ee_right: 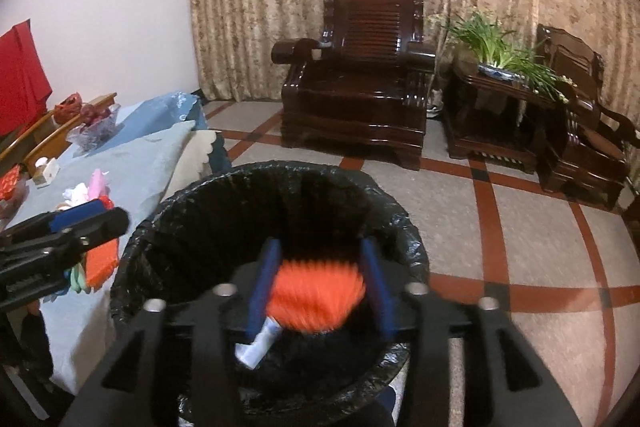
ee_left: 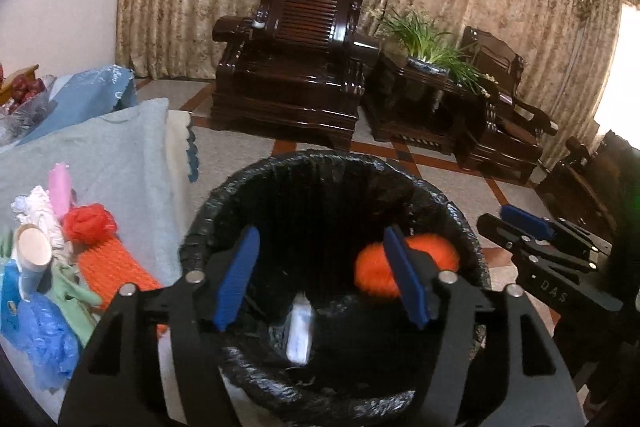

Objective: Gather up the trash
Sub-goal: 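Carry both items over the black bin and open both grippers to drop them, then grasp the blue plastic bag with the left gripper while the right grasps a green glove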

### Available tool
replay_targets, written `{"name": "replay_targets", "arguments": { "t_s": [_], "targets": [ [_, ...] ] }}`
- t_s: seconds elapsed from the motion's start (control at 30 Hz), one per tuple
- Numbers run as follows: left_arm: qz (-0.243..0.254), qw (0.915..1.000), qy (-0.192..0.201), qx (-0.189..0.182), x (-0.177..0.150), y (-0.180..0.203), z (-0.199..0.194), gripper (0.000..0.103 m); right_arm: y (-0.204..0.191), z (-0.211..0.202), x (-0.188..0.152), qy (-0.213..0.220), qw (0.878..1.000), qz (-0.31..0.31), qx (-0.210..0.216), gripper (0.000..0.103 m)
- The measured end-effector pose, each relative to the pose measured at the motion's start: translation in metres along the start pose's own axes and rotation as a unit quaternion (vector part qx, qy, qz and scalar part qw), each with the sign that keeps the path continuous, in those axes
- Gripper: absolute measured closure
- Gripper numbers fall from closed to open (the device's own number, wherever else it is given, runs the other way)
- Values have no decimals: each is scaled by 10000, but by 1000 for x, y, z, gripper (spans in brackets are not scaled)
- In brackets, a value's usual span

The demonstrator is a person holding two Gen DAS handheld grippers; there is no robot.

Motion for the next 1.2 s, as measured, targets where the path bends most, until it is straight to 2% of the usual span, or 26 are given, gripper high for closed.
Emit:
{"name": "replay_targets", "arguments": {
  "t_s": [0.03, 0.07, 0.1, 0.2, 0.43, 0.57, 0.77, 0.87, 0.97, 1.07, 1.2],
  "targets": [
    [-6, 10000, 34, 39, 1, -4, -3, 31, 1, -2, 0, 33, 10000, 40, -24, 38],
    [-25, 9999, 100, 131, 1, -8, -11, 25, 1, -3, 0, 66, 9999, 70, -45, 22],
    [-46, 9997, 145, 211, 2, -12, -16, 19, 0, -4, 1, 119, 9999, 110, -58, 12],
    [-116, 9983, 318, 472, 4, -28, -38, 14, -6, -12, 7, 336, 9993, 156, 80, 6],
    [-354, 9880, 618, 1367, -2, -77, -100, 12, -51, -17, 18, 490, 9962, 88, 721, 6],
    [-525, 9769, 715, 1942, -13, -108, -134, 12, -96, -17, 16, 503, 9922, -144, 1127, 6],
    [-819, 9617, 637, 2538, -40, -152, -168, 13, -165, -16, 8, 546, 9821, -676, 1671, 6],
    [-995, 9562, 574, 2691, -53, -168, -177, 13, -193, -12, 4, 537, 9768, -922, 1859, 7],
    [-1094, 9532, 494, 2774, -65, -181, -177, 13, -212, -7, -1, 483, 9733, -1045, 1988, 14],
    [-1131, 9535, 381, 2769, -74, -187, -169, 17, -220, -1, -3, 426, 9721, -1073, 2042, 21],
    [-1188, 9556, 283, 2682, -80, -191, -153, 17, -226, 6, -6, 429, 9716, -1141, 2026, 27]
  ]
}}
Point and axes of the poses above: each gripper's, at about its wrist camera, not at the fingertips, and z roughly the way its jaws point, y to its right, x to its top, the point moved 1 cm from there along z, roughly the way its jaws point, and after that the axes turned 4 degrees about -x, right-handed, at the moved point
